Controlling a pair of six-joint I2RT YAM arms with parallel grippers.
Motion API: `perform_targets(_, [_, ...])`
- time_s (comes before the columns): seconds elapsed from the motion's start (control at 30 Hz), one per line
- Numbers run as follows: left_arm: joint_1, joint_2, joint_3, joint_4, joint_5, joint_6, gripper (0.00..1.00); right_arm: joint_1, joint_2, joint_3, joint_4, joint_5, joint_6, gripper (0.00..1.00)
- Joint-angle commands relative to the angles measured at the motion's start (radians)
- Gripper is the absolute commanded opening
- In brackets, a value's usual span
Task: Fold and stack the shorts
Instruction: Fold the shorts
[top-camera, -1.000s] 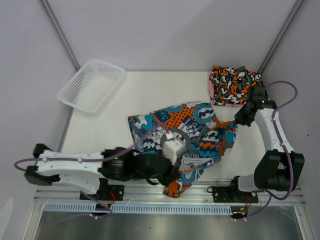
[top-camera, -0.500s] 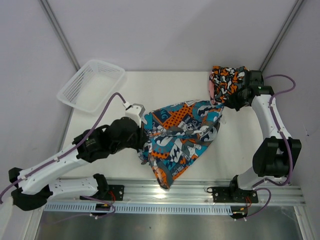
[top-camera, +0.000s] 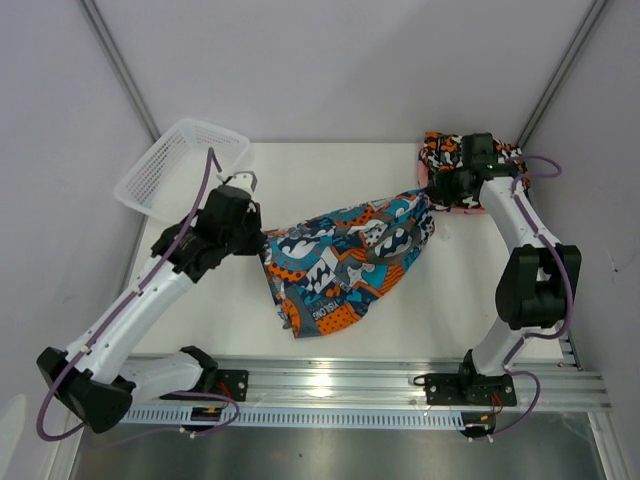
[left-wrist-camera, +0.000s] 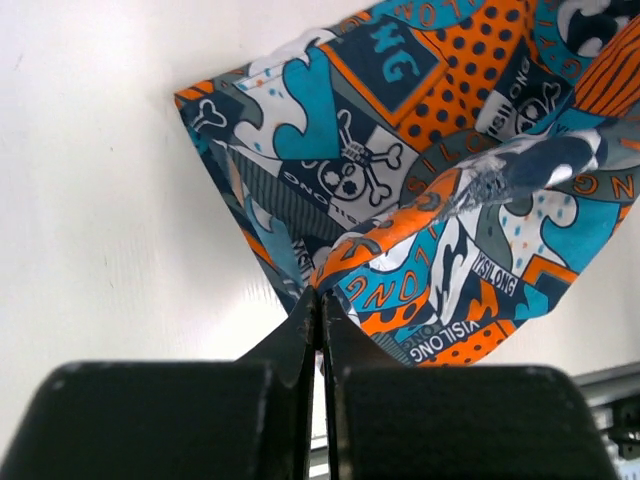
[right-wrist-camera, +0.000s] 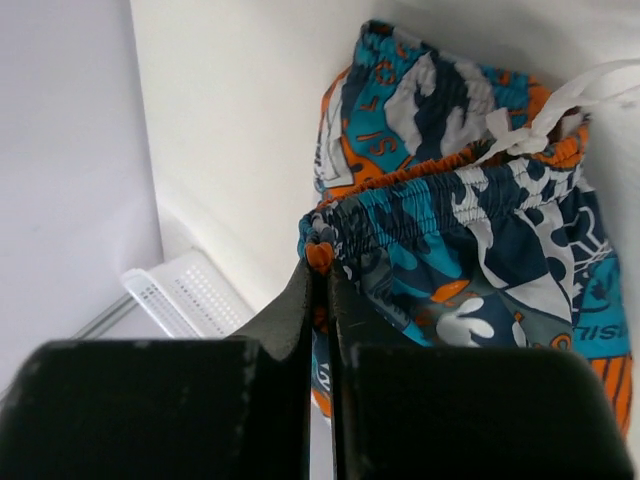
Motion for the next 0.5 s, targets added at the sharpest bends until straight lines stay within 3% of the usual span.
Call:
perform_targets(0.0, [0.093,0.049,0.063,0.043,0.082,0.073,0.0,0.048,0.029,0.077,0.077,0.087,0.097,0.0])
perform_targets(0.47, [0.25,0.165,0.022,0.154,0.138,0.104,0.0,0.139,0.261,0.289,0.083,0.264,0.129,0.0])
